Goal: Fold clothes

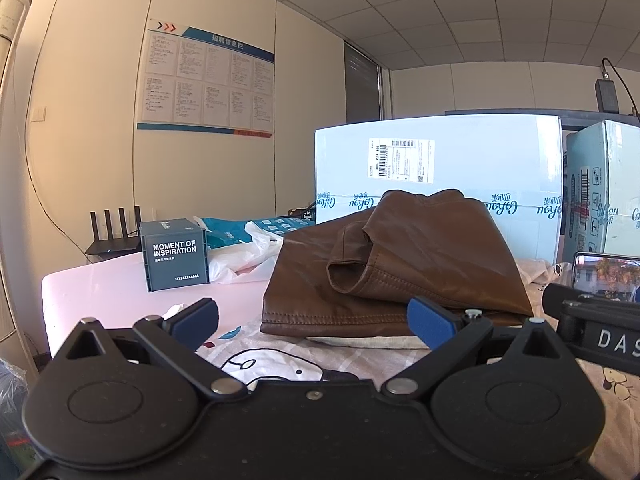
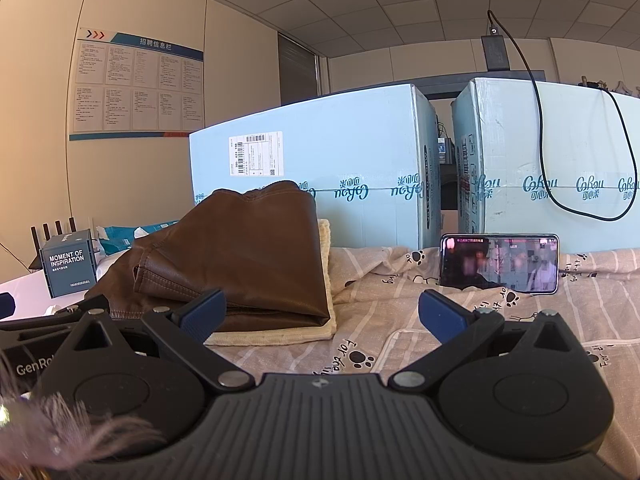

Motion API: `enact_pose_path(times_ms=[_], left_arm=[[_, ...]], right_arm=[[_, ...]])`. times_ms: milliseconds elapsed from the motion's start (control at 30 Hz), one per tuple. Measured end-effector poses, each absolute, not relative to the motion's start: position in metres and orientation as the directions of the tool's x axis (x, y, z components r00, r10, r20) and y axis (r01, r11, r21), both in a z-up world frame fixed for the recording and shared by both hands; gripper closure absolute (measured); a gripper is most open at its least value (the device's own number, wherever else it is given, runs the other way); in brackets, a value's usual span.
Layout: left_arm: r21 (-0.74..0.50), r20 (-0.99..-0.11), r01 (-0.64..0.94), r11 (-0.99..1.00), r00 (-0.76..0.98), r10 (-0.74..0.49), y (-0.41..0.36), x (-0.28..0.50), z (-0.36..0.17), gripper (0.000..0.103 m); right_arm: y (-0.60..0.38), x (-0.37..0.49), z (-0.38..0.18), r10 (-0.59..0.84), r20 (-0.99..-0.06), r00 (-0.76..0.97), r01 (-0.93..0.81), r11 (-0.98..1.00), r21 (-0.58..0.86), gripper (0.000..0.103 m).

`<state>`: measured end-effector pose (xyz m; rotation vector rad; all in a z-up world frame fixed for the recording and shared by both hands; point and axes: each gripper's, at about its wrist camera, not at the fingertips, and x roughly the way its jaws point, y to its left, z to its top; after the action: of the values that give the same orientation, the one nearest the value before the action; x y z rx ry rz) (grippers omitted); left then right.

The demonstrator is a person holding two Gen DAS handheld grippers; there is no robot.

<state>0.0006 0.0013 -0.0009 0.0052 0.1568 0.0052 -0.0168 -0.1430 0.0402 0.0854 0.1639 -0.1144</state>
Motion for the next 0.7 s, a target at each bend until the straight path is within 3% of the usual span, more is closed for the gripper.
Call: enact_pose_path(times_ms=[700], left_arm=[[0.004, -0.160, -0.009, 1.000, 0.987, 0.010, -0.0010, 0.0028, -0.0008, 0.000]], right_arm=[[-0.1433, -0.0174, 0.0392, -0.105, -0.176, 0.979, 0.120, 0.990, 0.076, 0.000]])
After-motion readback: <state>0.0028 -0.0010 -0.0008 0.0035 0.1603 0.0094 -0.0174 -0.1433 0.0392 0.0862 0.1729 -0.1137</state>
